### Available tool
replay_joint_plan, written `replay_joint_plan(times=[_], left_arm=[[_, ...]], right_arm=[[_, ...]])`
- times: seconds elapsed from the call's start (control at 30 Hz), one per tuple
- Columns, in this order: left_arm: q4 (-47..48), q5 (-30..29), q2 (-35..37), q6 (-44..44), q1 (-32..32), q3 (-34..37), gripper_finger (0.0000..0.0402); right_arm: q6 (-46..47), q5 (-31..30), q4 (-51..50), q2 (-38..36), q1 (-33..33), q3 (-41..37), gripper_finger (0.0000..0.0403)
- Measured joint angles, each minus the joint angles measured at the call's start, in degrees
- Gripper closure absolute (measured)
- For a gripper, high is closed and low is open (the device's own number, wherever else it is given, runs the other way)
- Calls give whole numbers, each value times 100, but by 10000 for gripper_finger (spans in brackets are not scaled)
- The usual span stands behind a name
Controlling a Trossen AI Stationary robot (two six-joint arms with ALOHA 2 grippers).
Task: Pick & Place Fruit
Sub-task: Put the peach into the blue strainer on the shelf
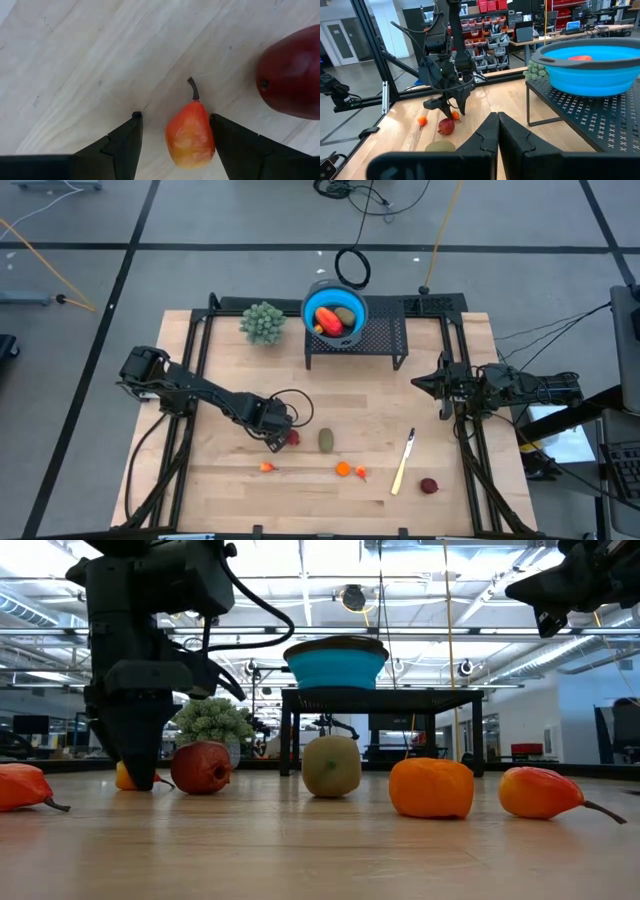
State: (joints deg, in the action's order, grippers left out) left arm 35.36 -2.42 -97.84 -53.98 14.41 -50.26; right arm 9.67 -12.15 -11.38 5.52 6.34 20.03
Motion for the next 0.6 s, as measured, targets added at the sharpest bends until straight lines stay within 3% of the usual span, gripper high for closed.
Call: replay_joint_plan(times=[0.2,0.6], left_arm=[[-18,-20,-9,-13,2,2,181],[208,-25,-53,183,4,-335,291]], right_arm=[[14,-1,2,0,1,0,403],[14,-1,2,0,0,0,403]])
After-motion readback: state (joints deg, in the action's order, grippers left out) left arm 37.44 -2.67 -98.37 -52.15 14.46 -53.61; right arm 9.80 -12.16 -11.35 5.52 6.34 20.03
